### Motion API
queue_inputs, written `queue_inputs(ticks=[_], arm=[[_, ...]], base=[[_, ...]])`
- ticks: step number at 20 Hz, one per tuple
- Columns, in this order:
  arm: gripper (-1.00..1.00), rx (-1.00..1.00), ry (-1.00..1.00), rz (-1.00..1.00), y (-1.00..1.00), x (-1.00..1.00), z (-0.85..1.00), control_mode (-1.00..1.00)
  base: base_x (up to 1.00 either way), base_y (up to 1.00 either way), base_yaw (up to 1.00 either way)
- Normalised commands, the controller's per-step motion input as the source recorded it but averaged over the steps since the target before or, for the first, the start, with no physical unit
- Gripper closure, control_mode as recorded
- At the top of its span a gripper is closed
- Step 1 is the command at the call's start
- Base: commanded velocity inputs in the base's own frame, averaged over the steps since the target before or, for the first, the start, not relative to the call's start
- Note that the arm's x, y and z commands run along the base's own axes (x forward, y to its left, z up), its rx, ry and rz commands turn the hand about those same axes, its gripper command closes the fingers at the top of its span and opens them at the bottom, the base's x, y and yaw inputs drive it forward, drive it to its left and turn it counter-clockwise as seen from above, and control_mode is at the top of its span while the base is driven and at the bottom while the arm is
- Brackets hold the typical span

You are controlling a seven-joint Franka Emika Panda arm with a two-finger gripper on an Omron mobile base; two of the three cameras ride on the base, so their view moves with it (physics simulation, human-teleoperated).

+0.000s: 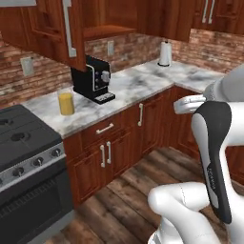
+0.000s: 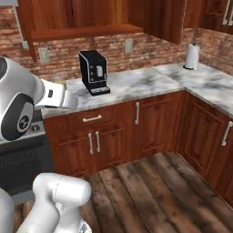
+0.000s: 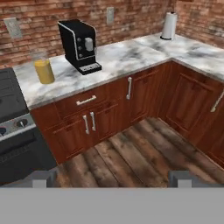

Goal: There is a tray on the dining counter. Grab the cup, mug, and pitcher and place them on the tray. The pitcher may be placed next to the tray if it cannot fit the tray.

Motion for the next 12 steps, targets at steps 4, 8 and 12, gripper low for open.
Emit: queue_inputs(ticks=[4, 8, 12], arm=[[-1.0, 0.0, 0.0, 0.0, 0.0, 0.0, 0.0, 1.0], [-1.0, 0.0, 0.0, 0.0, 0.0, 0.0, 0.0, 1.0], [-1.0, 0.0, 0.0, 0.0, 0.0, 0.0, 0.0, 1.0]], base=[[0.29, -0.65, 0.75], [0.28, -0.69, 0.75], [0.27, -0.78, 0.73]])
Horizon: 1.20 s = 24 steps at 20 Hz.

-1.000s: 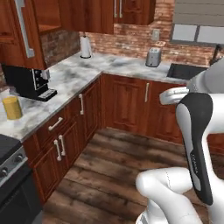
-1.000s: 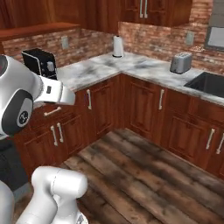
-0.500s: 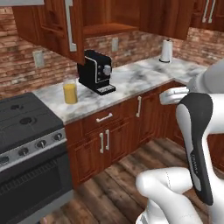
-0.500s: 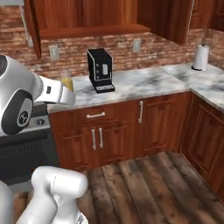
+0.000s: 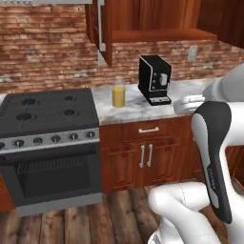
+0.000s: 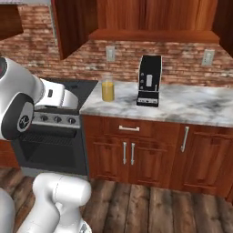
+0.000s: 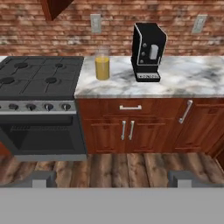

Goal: There is a tray on the dining counter. Grab the cup, mug, and pitcher and place them on the tray. The pitcher may be placed next to the tray if it cannot fit the tray.

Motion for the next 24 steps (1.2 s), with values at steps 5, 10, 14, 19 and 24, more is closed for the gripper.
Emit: queue_inputs(ticks=[5, 10, 14, 19, 24], arm=[[-1.0, 0.0, 0.0, 0.0, 0.0, 0.0, 0.0, 1.0], [-1.0, 0.0, 0.0, 0.0, 0.0, 0.0, 0.0, 1.0], [-1.0, 0.0, 0.0, 0.0, 0.0, 0.0, 0.0, 1.0], [-1.0, 0.0, 0.0, 0.0, 0.0, 0.0, 0.0, 1.0], [-1.0, 0.0, 0.0, 0.0, 0.0, 0.0, 0.0, 1.0]], base=[[0.06, -0.88, 0.58], [0.12, -0.82, 0.34], [0.31, -0.49, 0.11], [0.46, -0.04, 0.03], [0.56, 0.36, -0.01]])
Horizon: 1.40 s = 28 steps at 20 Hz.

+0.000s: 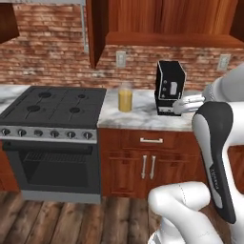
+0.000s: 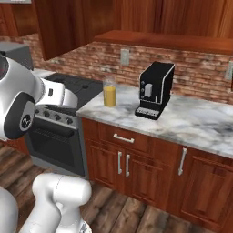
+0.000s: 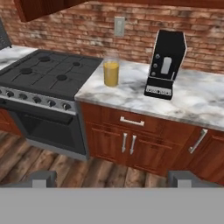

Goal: There is a tray on the dining counter. Grab the cup, mug, and pitcher and place them on the tray. The pitcher may be placed next to the tray if it cannot fit the tray.

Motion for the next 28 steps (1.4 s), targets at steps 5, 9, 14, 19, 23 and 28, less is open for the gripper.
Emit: queue_inputs(ticks=[5, 9, 14, 19, 23, 28], arm=[[-1.0, 0.0, 0.0, 0.0, 0.0, 0.0, 0.0, 1.0], [-1.0, 0.0, 0.0, 0.0, 0.0, 0.0, 0.0, 1.0], [-1.0, 0.0, 0.0, 0.0, 0.0, 0.0, 0.0, 1.0], [-1.0, 0.0, 0.0, 0.0, 0.0, 0.0, 0.0, 1.0], [-1.0, 0.0, 0.0, 0.0, 0.0, 0.0, 0.0, 1.0], [-1.0, 0.0, 0.0, 0.0, 0.0, 0.0, 0.0, 1.0]], base=[[0.64, 0.56, -0.09], [0.62, 0.28, -0.12], [0.41, -0.09, -0.16], [0.2, -0.29, -0.08], [0.35, 0.0, -0.14], [0.47, 0.02, -0.24]])
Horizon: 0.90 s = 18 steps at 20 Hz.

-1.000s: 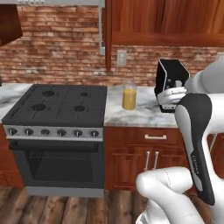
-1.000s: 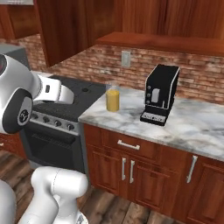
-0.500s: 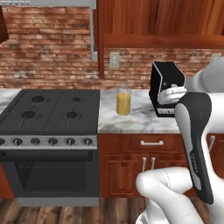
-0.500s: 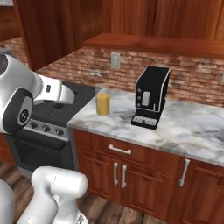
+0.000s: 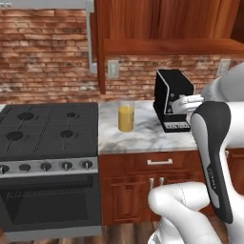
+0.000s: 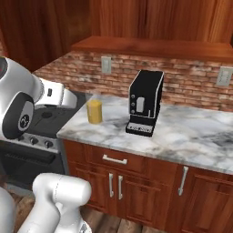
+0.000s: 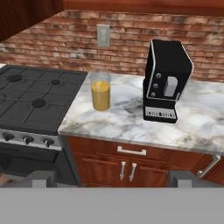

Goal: There is a tray on the dining counter. Grab the cup, mug, and pitcher and place them on the tray. The pitcher may be placed next to the tray if it cannot fit the tray.

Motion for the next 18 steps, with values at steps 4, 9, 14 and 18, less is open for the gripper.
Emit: queue_inputs(ticks=[4, 9, 14, 18], arm=[[-1.0, 0.0, 0.0, 0.0, 0.0, 0.0, 0.0, 1.0], [-1.0, 0.0, 0.0, 0.0, 0.0, 0.0, 0.0, 1.0], [-1.0, 0.0, 0.0, 0.0, 0.0, 0.0, 0.0, 1.0], [-1.0, 0.0, 0.0, 0.0, 0.0, 0.0, 0.0, 1.0]], base=[[0.43, 0.03, -0.28], [0.46, 0.1, -0.26], [0.49, 0.3, -0.21], [0.51, 0.1, -0.06]])
